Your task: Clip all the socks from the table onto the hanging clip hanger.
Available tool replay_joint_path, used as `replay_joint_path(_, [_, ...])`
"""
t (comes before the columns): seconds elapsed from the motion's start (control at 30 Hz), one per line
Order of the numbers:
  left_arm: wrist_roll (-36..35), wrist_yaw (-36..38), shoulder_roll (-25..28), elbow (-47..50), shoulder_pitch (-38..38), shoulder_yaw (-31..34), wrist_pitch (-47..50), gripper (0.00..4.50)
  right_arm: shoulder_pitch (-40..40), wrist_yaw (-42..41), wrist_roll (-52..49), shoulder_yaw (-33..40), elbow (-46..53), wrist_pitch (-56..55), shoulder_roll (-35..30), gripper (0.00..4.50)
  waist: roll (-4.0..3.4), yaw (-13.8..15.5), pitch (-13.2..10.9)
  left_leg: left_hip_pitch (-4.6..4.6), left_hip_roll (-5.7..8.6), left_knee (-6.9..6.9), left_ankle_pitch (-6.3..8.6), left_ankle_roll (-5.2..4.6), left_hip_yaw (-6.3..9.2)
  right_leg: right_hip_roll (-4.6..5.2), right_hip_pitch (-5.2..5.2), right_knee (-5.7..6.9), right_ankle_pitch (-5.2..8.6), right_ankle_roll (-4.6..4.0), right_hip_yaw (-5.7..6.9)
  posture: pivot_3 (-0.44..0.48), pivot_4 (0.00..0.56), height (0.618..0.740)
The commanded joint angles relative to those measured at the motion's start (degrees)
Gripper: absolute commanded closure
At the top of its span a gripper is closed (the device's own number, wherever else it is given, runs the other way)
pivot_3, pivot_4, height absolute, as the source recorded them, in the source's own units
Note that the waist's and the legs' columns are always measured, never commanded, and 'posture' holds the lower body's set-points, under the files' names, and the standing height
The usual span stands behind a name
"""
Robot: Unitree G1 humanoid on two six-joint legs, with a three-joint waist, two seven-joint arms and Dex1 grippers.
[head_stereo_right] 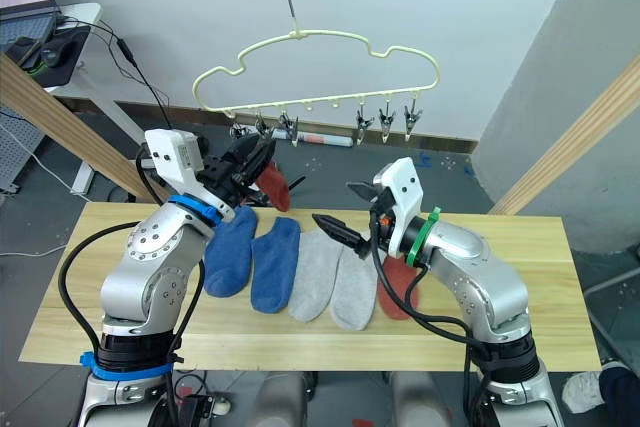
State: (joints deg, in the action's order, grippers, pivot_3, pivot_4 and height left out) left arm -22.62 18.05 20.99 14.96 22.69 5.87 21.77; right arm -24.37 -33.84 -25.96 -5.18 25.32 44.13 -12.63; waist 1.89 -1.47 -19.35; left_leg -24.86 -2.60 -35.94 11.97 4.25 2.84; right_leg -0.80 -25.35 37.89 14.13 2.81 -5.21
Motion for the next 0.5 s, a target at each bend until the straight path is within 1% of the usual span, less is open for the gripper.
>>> replay_joint_path(0.03, [0.81, 0.02, -0.62, 1.08, 0.48, 0.24, -1.39, 3.16, -1.46, -0.31, -3.16, 1.37, 3.72, -1.16, -0.10, 0.00, 0.00, -0.03, 0.00, 0.00, 0.00, 0.00, 0.00, 0.00, 0.00, 0.00, 0.00, 0.00, 0.00, 0.00, 0.00, 0.046, 0.332, 0.740])
replay_joint_path(0.3, [3.51, 0.00, -1.19, -0.01, 1.88, -0.02, -2.99, 3.16, -2.48, 1.50, -4.35, 1.99, 3.49, -1.39, -0.28, 0.00, 0.01, -0.04, 0.00, 0.00, 0.00, -0.01, 0.00, 0.00, 0.02, 0.00, 0.00, 0.02, 0.00, 0.00, 0.02, 0.044, 0.324, 0.740])
replay_joint_path(0.5, [3.47, 0.10, -1.49, 2.33, -0.24, 0.31, -2.03, 3.16, -3.17, 2.25, -5.09, 2.68, 2.88, -1.50, -0.33, 0.00, 0.01, -0.05, 0.01, 0.00, 0.00, -0.02, 0.00, 0.00, 0.02, 0.00, 0.00, 0.04, 0.00, -0.01, 0.03, 0.043, 0.319, 0.740])
